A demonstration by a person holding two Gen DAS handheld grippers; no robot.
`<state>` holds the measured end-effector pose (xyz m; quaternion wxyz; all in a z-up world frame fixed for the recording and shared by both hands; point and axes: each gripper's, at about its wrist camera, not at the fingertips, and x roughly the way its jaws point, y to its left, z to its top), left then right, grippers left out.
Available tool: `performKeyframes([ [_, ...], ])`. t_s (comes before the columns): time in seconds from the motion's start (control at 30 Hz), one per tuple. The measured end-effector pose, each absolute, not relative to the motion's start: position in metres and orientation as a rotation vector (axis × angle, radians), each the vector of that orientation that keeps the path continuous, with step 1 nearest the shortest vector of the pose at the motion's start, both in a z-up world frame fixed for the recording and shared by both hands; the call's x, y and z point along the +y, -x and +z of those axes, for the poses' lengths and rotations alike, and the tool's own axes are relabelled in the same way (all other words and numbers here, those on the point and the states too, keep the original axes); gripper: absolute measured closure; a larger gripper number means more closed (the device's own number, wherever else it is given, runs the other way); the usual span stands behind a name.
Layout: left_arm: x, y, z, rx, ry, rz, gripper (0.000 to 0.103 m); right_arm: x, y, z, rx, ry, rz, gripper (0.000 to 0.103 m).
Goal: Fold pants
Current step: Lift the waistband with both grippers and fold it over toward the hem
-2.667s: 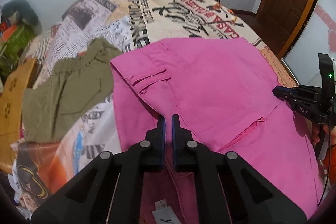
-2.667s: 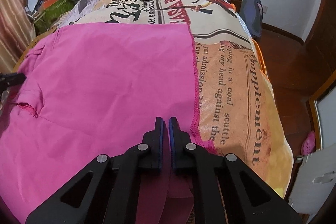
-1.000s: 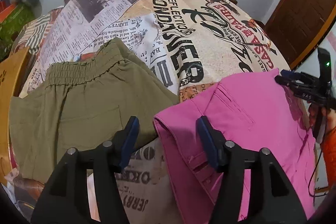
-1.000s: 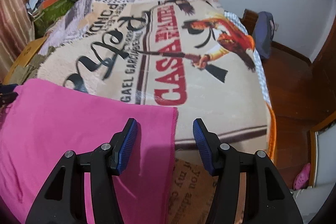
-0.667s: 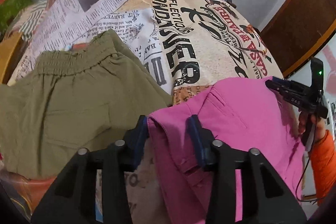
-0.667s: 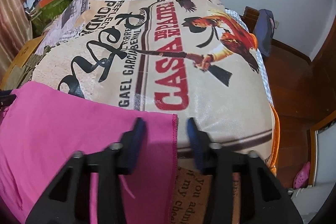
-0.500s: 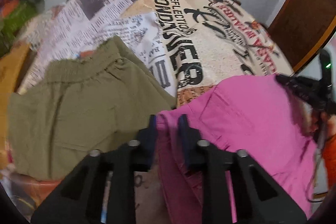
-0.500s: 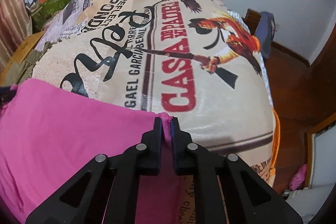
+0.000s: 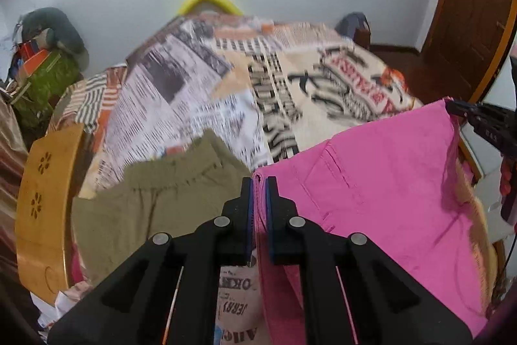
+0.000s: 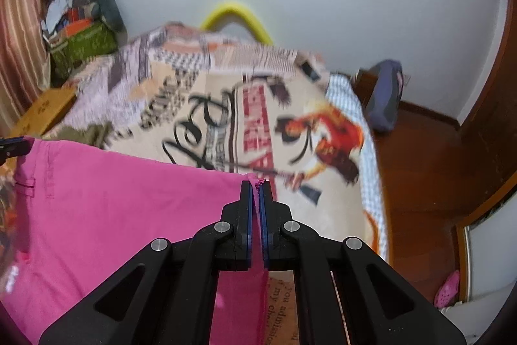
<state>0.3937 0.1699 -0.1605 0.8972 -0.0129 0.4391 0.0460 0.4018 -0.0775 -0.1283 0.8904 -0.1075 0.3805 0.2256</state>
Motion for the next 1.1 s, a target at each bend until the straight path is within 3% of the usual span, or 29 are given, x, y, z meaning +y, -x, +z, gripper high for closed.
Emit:
performKeyframes([
  [0.5,0.137,-0.316,-0.107,0.837,-0.056,0.075,0.097,-0.105,-0.333,-0.073,0.706,0.15,0.501,0.1],
  [1.1,0.105,-0.191,-0.135,0.862,-0.082,0.053,0.1,-0.132,-0.213,-0.095,0.734,0.186,0.544,0.1],
])
